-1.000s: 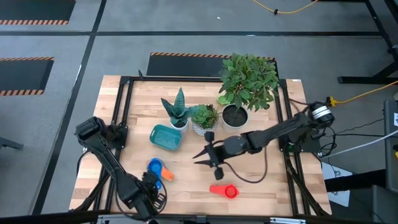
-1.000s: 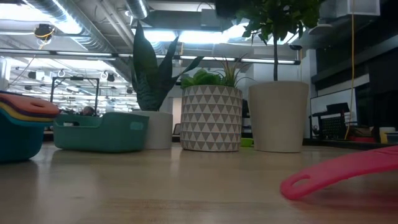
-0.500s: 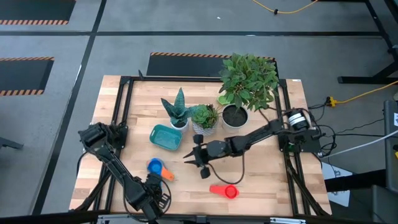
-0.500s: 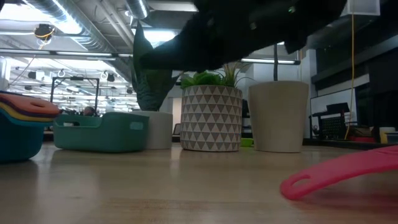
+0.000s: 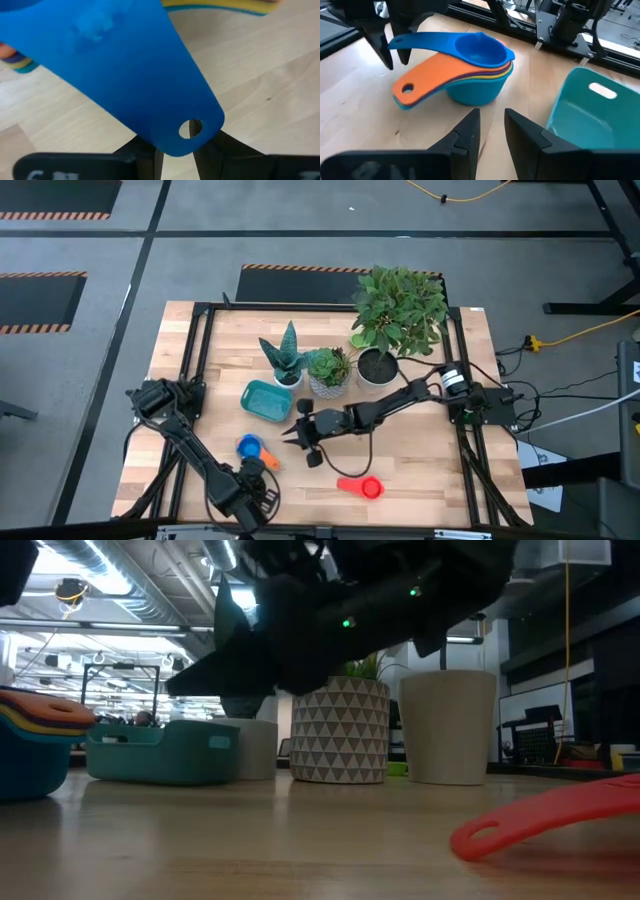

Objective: Nest measuring cups in basket
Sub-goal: Stack the blue measuring cup into the orange measuring cup

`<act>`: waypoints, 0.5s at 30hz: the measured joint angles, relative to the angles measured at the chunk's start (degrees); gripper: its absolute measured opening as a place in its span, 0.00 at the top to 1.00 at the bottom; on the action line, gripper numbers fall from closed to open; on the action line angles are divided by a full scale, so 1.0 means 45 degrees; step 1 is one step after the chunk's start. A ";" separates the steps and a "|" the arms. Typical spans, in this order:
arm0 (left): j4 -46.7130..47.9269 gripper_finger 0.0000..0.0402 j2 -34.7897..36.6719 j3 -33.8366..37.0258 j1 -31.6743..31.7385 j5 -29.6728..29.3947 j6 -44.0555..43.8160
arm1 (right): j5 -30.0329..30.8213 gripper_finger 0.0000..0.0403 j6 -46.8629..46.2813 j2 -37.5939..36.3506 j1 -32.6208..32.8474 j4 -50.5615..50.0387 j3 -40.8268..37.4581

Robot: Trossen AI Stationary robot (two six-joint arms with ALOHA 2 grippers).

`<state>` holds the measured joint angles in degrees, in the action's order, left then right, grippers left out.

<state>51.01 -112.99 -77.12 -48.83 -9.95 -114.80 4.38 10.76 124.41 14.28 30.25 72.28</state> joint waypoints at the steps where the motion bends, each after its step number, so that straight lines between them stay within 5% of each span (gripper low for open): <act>1: -0.0026 0.80 0.0000 0.0000 0.0020 -0.0027 -0.0001 | 0.0000 0.77 0.0000 0.0098 0.0000 -0.0031 0.0081; 15: -0.0166 0.80 0.0000 0.0000 0.0076 -0.0473 -0.0005 | 0.0005 0.77 0.0000 0.0639 -0.0031 -0.0340 0.0522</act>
<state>50.26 -112.99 -77.12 -48.49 -12.08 -114.83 4.40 10.76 127.29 14.14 28.73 74.63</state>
